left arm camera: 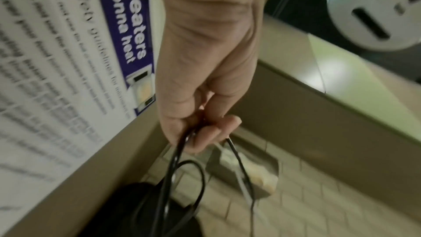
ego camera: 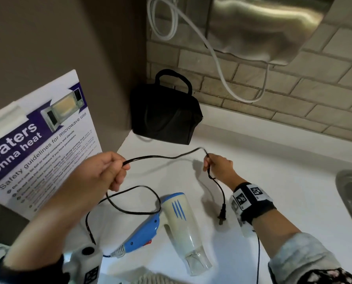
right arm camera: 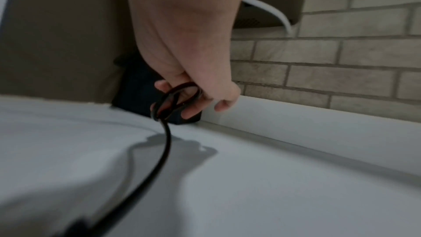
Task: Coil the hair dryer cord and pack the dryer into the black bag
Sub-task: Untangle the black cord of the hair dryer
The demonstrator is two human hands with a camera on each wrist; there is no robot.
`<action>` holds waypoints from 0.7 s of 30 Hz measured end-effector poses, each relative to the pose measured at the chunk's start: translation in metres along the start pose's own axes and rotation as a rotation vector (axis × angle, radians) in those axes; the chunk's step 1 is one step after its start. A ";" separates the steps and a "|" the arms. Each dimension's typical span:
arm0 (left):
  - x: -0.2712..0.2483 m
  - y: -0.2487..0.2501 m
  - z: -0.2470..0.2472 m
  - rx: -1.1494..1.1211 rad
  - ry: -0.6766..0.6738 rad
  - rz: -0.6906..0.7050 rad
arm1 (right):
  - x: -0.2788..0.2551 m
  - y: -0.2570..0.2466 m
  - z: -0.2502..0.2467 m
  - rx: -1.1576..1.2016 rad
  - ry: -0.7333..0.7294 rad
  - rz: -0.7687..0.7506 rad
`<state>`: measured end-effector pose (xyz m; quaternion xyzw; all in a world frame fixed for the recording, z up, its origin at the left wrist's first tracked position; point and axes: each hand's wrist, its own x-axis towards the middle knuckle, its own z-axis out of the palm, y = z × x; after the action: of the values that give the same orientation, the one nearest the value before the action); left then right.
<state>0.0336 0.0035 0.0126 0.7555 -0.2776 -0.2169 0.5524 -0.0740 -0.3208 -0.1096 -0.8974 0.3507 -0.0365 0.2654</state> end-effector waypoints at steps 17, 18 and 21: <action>0.046 0.023 0.110 0.816 0.106 0.654 | -0.075 -0.092 -0.088 0.023 0.011 -0.348; 0.046 0.026 0.116 0.881 0.075 0.684 | -0.080 -0.099 -0.087 -0.023 0.031 -0.399; 0.049 0.035 0.117 1.003 -0.012 0.619 | -0.089 -0.109 -0.085 -0.098 0.020 -0.444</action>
<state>-0.0102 -0.1209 0.0103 0.8071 -0.5569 0.1078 0.1635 -0.0962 -0.2348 0.0287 -0.9639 0.1487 -0.0860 0.2036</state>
